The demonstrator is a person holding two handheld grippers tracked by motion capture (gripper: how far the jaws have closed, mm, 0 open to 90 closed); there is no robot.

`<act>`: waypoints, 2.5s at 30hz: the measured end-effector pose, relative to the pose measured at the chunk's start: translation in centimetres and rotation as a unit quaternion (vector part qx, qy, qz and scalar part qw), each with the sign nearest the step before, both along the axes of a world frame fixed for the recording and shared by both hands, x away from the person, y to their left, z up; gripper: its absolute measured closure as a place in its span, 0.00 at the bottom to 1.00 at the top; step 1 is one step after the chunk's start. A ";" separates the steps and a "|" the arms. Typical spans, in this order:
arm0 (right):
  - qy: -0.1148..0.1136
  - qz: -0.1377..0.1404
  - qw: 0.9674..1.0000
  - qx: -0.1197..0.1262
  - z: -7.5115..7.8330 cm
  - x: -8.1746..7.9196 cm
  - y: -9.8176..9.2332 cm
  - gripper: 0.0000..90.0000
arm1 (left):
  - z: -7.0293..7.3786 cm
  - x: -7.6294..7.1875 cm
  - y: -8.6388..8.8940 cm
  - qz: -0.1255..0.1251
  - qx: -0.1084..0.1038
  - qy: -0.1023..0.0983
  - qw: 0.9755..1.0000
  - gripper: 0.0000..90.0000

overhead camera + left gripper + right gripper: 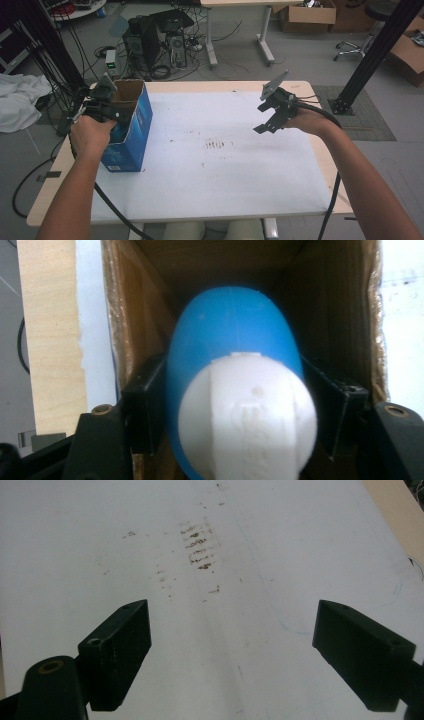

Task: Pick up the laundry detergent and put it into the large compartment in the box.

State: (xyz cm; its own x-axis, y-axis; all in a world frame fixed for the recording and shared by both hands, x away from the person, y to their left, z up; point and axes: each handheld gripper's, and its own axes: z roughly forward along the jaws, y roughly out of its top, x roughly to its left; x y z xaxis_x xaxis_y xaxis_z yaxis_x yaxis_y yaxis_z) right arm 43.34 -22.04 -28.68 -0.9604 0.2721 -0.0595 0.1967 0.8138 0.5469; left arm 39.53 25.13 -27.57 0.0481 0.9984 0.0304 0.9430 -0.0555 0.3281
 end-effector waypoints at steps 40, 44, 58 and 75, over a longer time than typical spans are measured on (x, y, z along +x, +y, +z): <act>0.000 -0.006 1.000 0.005 0.6 -0.5 -0.3 0.17 | 8.2 -1.7 -1.1 -0.051 -0.021 -0.057 0.997 0.28; 0.000 -0.006 1.000 0.004 0.5 -0.5 -0.3 0.17 | 8.7 -1.9 -1.6 -0.062 -0.024 -0.058 0.996 0.27; 0.001 -0.005 1.000 0.006 0.5 -0.5 0.0 0.17 | 10.1 -1.9 -5.0 -0.123 -0.024 -0.066 0.990 0.24; 0.003 -0.004 1.000 0.008 0.6 -0.7 0.2 0.17 | 10.6 -1.1 -11.2 -0.232 -0.003 -0.063 0.971 0.22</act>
State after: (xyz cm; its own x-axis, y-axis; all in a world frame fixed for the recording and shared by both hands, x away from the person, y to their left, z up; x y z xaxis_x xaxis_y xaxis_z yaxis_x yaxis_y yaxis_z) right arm 42.64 -21.86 -28.06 -0.9583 0.2814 -0.0496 0.2070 0.8036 0.5579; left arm 38.47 13.93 -17.01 0.4893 0.8701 0.0594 0.7692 -0.4627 0.4409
